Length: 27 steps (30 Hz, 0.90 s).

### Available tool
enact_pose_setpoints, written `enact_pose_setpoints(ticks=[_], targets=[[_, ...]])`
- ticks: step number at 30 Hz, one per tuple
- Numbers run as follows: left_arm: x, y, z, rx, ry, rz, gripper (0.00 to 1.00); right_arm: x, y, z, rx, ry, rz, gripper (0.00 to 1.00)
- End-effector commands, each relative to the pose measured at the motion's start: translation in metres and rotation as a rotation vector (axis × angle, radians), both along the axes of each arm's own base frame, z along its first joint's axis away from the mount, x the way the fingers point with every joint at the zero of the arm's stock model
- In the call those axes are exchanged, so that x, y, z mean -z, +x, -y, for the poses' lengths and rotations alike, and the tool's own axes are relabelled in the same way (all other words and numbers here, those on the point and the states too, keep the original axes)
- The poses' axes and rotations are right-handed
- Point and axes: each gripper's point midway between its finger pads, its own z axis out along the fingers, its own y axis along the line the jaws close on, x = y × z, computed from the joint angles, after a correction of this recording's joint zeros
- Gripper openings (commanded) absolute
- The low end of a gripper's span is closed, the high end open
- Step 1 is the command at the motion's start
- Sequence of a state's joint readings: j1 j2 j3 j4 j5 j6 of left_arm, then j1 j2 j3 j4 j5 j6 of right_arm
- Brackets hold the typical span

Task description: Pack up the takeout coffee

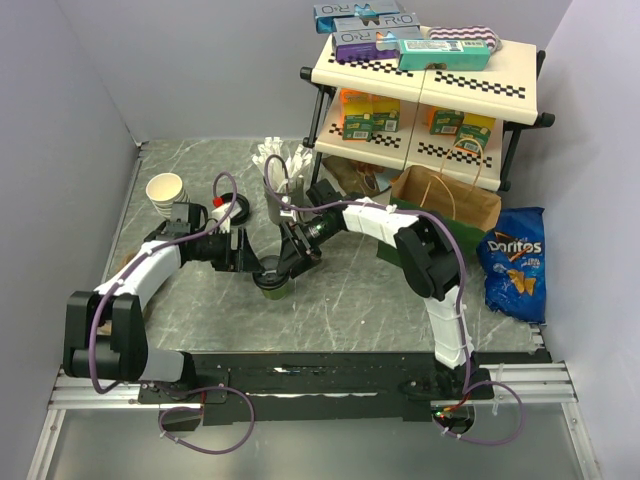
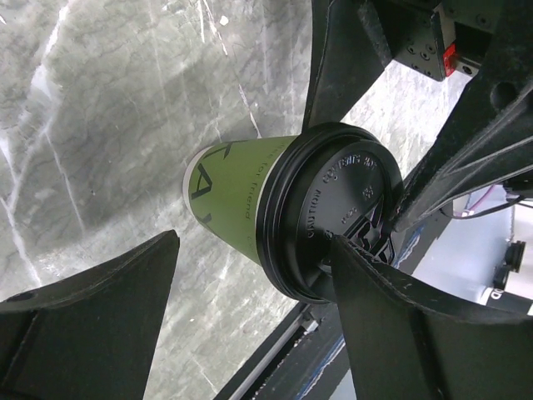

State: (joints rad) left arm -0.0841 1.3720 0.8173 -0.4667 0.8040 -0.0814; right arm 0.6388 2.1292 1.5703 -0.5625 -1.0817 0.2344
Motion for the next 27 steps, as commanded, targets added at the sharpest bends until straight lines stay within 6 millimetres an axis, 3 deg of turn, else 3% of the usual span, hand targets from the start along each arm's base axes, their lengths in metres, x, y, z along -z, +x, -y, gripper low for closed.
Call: enact_pose_setpoints(ticks=[1,12,19,27], targets=[[0.002,0.006,-0.001,-0.01,0.0,0.002,0.79,-0.001,-0.001,0.0,-0.018,0.025,-0.006,0.87],[0.011,0.01,-0.002,-0.024,0.01,-0.034,0.79,0.0,-0.006,0.0,-0.039,0.097,-0.052,0.81],[0.011,0.01,0.0,-0.015,-0.01,-0.036,0.79,-0.003,-0.007,-0.001,-0.03,0.178,0.03,0.8],[0.017,0.012,0.001,-0.02,-0.02,-0.054,0.79,0.019,-0.002,0.0,0.017,0.114,0.042,0.77]])
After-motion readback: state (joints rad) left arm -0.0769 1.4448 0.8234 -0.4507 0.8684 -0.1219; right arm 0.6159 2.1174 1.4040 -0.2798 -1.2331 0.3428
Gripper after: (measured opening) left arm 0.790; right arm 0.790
